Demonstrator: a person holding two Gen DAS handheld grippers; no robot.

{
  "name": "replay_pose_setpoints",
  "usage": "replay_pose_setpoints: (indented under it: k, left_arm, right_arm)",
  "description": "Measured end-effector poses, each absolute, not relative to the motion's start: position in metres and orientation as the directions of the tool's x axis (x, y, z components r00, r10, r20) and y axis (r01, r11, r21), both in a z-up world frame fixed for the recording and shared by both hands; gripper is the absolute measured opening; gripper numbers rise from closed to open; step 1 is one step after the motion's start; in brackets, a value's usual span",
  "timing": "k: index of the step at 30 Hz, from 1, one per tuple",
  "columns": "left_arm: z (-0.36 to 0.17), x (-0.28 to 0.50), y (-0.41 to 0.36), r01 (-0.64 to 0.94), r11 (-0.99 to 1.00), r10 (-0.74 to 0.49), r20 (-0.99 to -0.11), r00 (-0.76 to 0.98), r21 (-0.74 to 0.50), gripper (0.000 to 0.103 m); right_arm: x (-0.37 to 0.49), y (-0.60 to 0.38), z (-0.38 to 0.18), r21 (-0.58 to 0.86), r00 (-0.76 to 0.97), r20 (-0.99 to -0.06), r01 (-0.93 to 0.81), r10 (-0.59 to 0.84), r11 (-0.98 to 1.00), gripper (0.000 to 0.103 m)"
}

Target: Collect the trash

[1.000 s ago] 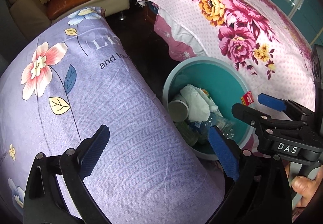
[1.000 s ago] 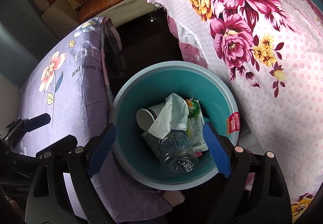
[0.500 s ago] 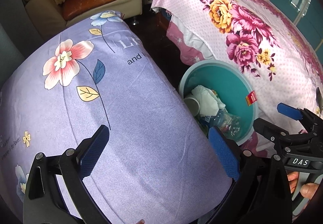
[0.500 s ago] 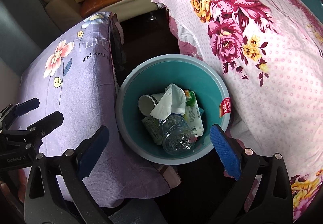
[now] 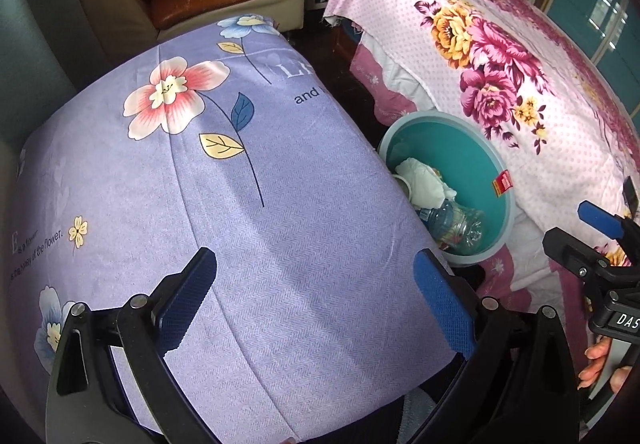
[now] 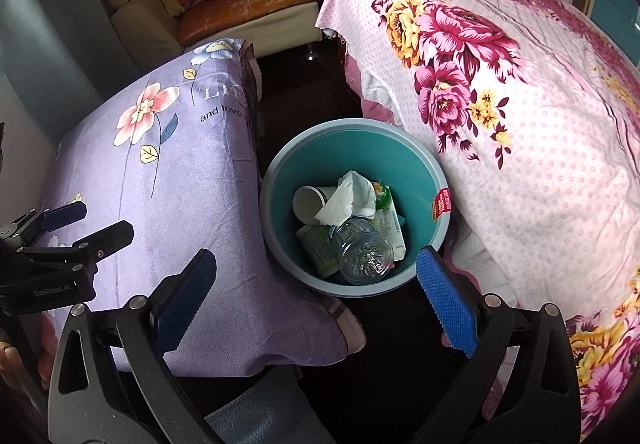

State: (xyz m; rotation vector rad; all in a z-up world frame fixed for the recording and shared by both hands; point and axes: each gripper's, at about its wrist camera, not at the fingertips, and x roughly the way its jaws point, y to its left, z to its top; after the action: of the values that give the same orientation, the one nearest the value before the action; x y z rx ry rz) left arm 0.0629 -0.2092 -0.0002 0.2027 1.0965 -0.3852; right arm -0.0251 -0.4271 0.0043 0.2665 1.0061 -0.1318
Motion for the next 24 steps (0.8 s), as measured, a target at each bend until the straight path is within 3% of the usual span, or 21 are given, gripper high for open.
replay_pose_setpoints:
  k: [24]
  left_arm:
    - [0.009,0.028,-0.182,0.382,0.923,-0.253,-0.817,0.518,-0.044,0.099]
  right_arm:
    - [-0.044,-0.399,0.016,0.103,0.612,-0.79,0.194,-0.038,0.976,0.096]
